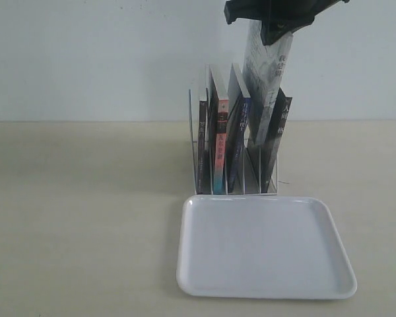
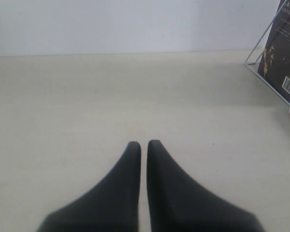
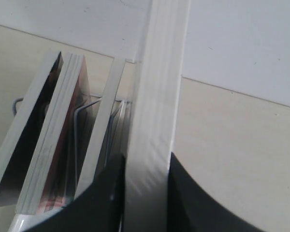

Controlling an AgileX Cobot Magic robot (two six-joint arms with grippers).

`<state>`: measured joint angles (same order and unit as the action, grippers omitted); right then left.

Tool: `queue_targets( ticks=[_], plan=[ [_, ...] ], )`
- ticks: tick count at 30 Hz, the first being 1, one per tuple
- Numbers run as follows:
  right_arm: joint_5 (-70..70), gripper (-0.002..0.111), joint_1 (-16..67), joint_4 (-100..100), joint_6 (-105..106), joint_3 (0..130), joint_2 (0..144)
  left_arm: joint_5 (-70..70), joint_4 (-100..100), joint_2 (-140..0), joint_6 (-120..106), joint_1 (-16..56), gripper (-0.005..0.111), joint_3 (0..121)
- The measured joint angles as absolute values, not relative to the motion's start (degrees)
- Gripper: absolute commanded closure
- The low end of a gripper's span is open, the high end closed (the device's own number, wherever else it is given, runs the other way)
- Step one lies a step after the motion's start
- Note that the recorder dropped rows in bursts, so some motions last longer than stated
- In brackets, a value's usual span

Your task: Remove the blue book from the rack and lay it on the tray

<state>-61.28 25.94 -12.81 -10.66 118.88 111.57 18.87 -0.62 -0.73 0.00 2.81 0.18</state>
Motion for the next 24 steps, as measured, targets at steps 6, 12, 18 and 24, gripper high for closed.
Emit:
queue_targets(
  ticks=[6, 12, 18, 24],
  plan=[
    [-61.3, 0.108, 25.9, -12.8, -10.8, 118.9, 111.6, 18.9, -0.6, -0.7, 0.0, 2.8, 0.103, 0.2],
    [-61.3, 0.108, 25.9, -12.8, -10.8, 118.9, 111.6, 18.9, -0.6, -0.7, 0.0, 2.8, 0.103, 0.2],
    [-61.0, 0.108, 25.9, -12.8, -10.8, 118.9, 112.7, 18.9, -0.6, -0.7, 0.0, 2.8, 0.103, 0.2],
    [-60.8, 0.108, 25.9, -12.0, -10.8, 118.9, 116.5, 18.9, -0.6, -0.7, 0.0, 2.8, 0.103, 0.2]
  ],
)
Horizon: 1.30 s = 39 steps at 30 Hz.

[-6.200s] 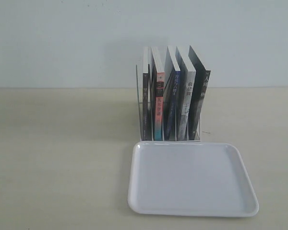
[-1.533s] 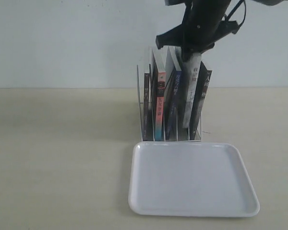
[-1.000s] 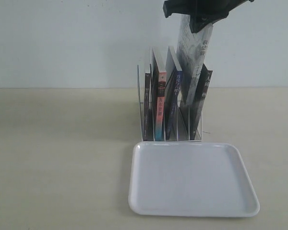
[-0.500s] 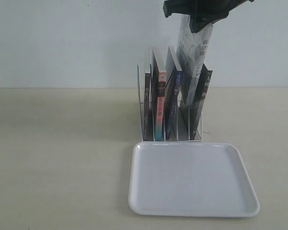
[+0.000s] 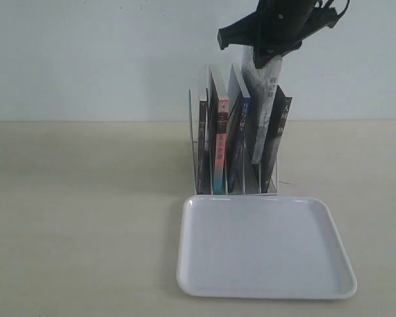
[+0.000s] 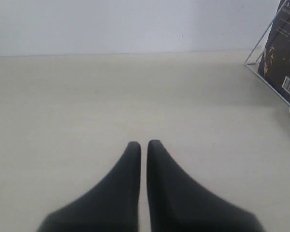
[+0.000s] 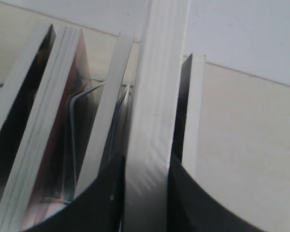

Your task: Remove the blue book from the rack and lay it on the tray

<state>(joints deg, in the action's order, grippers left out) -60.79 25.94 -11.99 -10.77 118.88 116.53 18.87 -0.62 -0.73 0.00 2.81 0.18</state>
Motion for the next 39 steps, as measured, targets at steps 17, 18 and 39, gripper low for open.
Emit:
queue_targets(
  ticks=[17, 18, 39],
  plan=[
    [-60.4, 0.071, 25.9, -11.2, -10.7, 118.9, 121.4, 18.9, -0.6, -0.7, 0.0, 2.8, 0.103, 0.2],
    [-60.5, 0.064, 25.9, -11.2, -10.5, 118.9, 121.5, 18.9, -0.6, -0.7, 0.0, 2.8, 0.103, 0.2],
    [-60.9, 0.081, 25.9, -3.8, -9.2, 119.3, 113.8, 18.9, -0.6, -0.7, 0.0, 2.8, 0.103, 0.2]
  ],
)
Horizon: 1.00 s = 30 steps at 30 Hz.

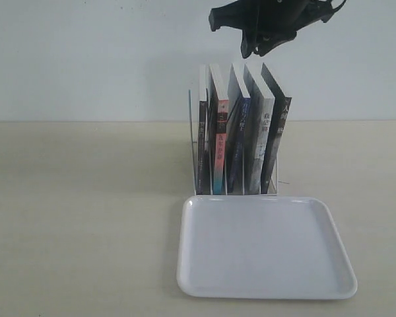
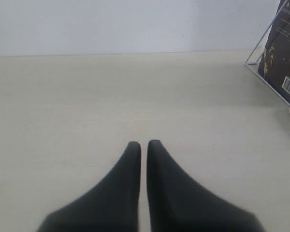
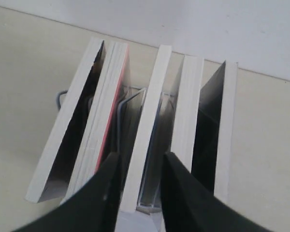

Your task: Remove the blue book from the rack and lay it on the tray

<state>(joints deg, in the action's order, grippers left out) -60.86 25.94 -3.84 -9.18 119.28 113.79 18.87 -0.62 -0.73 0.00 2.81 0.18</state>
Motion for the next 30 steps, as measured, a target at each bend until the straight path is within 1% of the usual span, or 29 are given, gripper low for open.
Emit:
queue_targets(
  ticks=[18, 30],
  plan=[
    [-61.7, 0.081, 26.7, -2.5, -8.6, 119.3, 116.8, 18.9, -0.6, -0.7, 0.0, 2.8, 0.103, 0.2],
    [-60.6, 0.081, 29.9, -2.4, -7.6, 119.3, 116.8, 18.9, -0.6, -0.7, 0.0, 2.8, 0.103, 0.2]
  ],
)
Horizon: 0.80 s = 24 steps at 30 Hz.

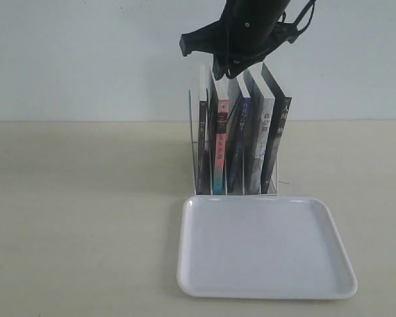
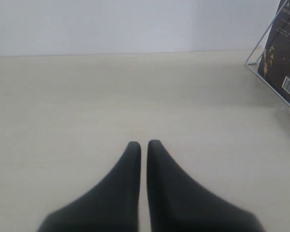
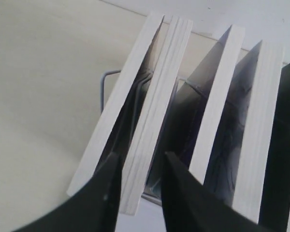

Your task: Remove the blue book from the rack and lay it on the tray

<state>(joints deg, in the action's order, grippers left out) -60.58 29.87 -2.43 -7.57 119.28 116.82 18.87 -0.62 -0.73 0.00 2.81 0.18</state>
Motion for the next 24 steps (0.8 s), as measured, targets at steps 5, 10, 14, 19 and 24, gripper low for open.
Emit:
queue_targets(
  ticks=[5, 10, 14, 19, 24],
  plan=[
    [-60.7, 0.081, 29.9, -2.5, -7.7, 119.3, 116.9, 18.9, -0.6, -0.7, 0.0, 2.8, 0.103, 0.2],
    [-61.7, 0.081, 29.9, -2.5, -8.2, 119.3, 119.5, 18.9, -0.6, -0.7, 0.0, 2.8, 0.103, 0.2],
    [-60.9, 0.081, 29.9, -2.1, -8.5, 119.7, 120.0, 18.9, -0.6, -0.7, 0.0, 2.8, 0.103, 0.2],
    [-60.2, 0.081, 29.9, -2.0, -8.6, 119.8, 120.1, 18.9, -0.6, -0.7, 0.0, 2.8, 0.103, 0.2],
    [-59.9, 0.081, 29.9, -2.0, -8.6, 119.8, 120.1, 18.9, -0.6, -0.7, 0.0, 2.8, 0.103, 0.2]
  ],
)
